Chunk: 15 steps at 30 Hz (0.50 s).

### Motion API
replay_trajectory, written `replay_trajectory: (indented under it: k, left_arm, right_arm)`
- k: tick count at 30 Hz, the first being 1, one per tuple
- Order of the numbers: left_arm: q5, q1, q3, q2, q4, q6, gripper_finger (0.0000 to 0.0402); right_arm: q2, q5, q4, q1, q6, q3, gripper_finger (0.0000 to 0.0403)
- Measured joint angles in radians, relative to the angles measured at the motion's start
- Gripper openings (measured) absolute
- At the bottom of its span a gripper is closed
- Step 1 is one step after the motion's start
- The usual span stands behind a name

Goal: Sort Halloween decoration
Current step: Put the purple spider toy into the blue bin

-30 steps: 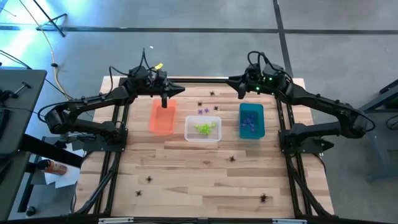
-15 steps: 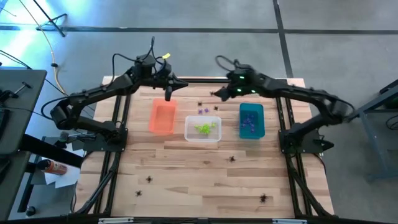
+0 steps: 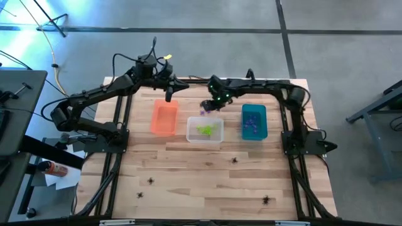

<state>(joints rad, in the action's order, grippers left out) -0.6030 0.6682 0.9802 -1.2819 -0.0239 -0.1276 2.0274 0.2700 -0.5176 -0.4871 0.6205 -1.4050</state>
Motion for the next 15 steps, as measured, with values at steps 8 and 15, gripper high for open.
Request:
replay_trajectory:
  k: [8, 15]
  left_arm:
    - [0.000, 0.000, 0.000, 0.000, -0.050, 0.001, 0.0000]
    - [0.000, 0.000, 0.000, 0.000, -0.060, 0.015, 0.0000]
  right_arm:
    - [0.062, -0.026, -0.021, 0.003, 0.008, -0.034, 0.0138]
    - [0.062, -0.026, -0.039, 0.020, 0.011, -0.034, 0.0138]
